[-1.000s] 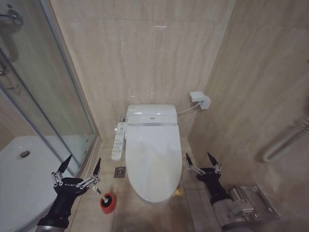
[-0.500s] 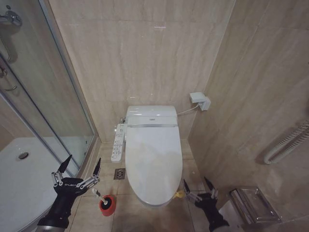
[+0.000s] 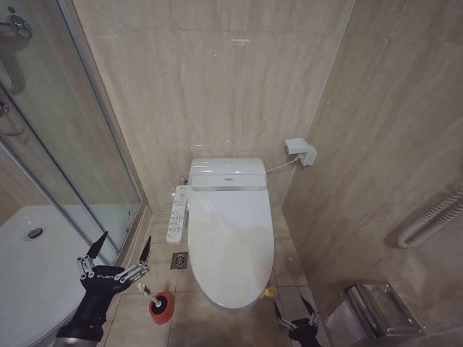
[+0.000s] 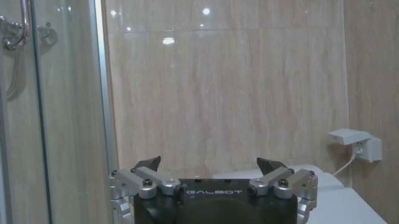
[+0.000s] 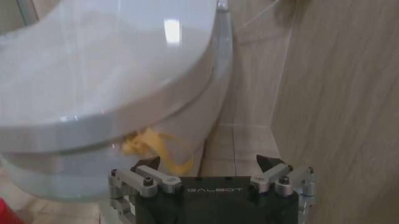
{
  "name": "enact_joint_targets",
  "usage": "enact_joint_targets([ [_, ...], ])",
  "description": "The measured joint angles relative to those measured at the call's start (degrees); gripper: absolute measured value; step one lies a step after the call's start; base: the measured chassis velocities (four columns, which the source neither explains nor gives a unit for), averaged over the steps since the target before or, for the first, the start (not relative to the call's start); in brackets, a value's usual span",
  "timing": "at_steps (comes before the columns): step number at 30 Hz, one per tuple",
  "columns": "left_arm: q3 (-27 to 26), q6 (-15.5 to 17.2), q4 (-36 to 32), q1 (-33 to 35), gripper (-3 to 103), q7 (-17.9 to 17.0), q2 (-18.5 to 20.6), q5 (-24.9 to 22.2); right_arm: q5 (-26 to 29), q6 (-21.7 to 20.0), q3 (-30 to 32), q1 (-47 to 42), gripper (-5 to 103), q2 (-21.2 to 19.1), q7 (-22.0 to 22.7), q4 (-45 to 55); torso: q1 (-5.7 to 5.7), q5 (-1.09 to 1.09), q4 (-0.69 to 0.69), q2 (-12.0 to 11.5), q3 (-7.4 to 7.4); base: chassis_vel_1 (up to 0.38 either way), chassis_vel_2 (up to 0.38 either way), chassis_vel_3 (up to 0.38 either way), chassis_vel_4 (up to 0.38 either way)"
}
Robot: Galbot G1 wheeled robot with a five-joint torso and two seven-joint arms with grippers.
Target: Open the toilet lid, clean the toilet bowl with a toilet brush, close the toilet lid, and flush.
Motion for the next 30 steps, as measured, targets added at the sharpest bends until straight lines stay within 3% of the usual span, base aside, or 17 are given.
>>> enact_joint_targets([
  [9, 0.0, 0.0, 0.0, 0.0, 100, 0.0, 0.0, 0.0, -2.3, 0.7, -0.4, 7.6, 100, 1.0, 2.0, -7.0, 0.0, 0.0, 0.0, 0.0, 0.0, 0.0, 0.0, 0.0, 0.0],
  [30, 0.0, 0.0, 0.0, 0.0, 100, 0.0, 0.0, 0.0, -1.9, 3.4, -0.1, 13.0, 99, 1.6, 2.5, -13.5, 0.0, 0.0, 0.0, 0.0, 0.0, 0.0, 0.0, 0.0, 0.0],
])
